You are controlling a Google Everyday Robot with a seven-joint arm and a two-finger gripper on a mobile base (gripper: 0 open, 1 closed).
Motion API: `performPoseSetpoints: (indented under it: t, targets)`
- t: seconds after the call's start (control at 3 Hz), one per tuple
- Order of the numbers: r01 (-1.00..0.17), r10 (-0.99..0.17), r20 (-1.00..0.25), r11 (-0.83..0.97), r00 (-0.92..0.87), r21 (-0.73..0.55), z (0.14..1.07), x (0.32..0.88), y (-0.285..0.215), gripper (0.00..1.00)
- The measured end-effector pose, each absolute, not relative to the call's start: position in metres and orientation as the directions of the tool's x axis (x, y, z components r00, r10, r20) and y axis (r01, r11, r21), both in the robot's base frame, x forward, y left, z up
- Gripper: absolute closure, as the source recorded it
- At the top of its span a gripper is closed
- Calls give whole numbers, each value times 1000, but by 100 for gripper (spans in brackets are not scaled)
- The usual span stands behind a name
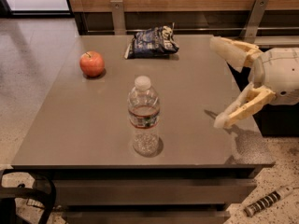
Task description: Knock water bottle over
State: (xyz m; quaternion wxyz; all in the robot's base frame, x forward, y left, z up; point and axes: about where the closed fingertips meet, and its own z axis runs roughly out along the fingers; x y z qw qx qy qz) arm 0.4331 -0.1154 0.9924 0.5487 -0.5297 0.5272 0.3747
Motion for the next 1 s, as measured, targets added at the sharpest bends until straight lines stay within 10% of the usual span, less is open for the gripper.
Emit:
performPoseSetpoints:
  t: [1.0]
  targets:
    - [-976,-171,-985,208,35,-71,952,427,-96,0]
